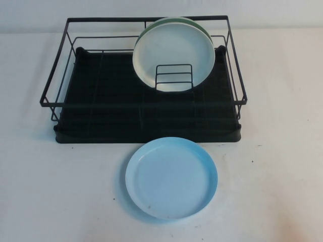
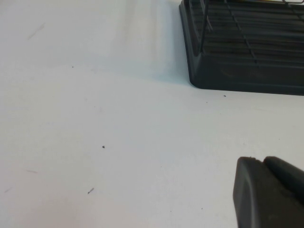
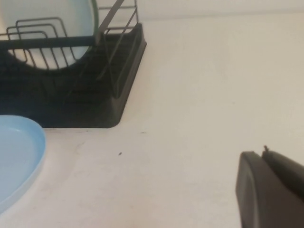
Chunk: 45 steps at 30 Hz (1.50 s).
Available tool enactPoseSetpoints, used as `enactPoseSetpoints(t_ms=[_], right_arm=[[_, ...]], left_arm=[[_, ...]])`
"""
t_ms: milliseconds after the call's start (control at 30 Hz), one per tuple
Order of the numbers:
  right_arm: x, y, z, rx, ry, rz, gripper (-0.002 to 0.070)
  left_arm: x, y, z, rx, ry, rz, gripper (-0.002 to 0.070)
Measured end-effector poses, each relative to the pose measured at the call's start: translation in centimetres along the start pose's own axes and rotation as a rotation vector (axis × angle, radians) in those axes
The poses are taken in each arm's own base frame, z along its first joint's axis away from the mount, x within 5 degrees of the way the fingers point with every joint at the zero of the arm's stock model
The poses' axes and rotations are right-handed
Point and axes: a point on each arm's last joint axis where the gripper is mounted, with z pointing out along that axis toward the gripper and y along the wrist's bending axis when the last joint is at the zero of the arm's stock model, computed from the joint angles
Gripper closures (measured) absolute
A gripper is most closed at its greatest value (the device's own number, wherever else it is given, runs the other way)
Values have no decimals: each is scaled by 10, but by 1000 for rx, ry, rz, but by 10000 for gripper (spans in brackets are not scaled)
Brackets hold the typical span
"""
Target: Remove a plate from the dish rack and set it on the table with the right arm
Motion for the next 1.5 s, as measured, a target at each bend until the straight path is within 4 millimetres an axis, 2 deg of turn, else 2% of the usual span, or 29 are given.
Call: enactPoseSetpoints(t_ms=[100, 267, 700, 1033, 1500], right_arm=[[8, -3, -1, 32, -41, -13, 694], [9, -4, -1, 43, -51, -15, 694], [2, -7, -2, 78, -136, -45, 694], [20, -8, -1, 88, 67, -38, 694], [21, -8, -1, 89, 73, -32, 694]], left_arm=[[0, 0, 0, 0, 0, 0, 679], [0, 0, 0, 0, 0, 0, 679], [0, 0, 0, 0, 0, 0, 679], [0, 0, 0, 0, 0, 0, 679], [0, 0, 0, 0, 0, 0, 679]])
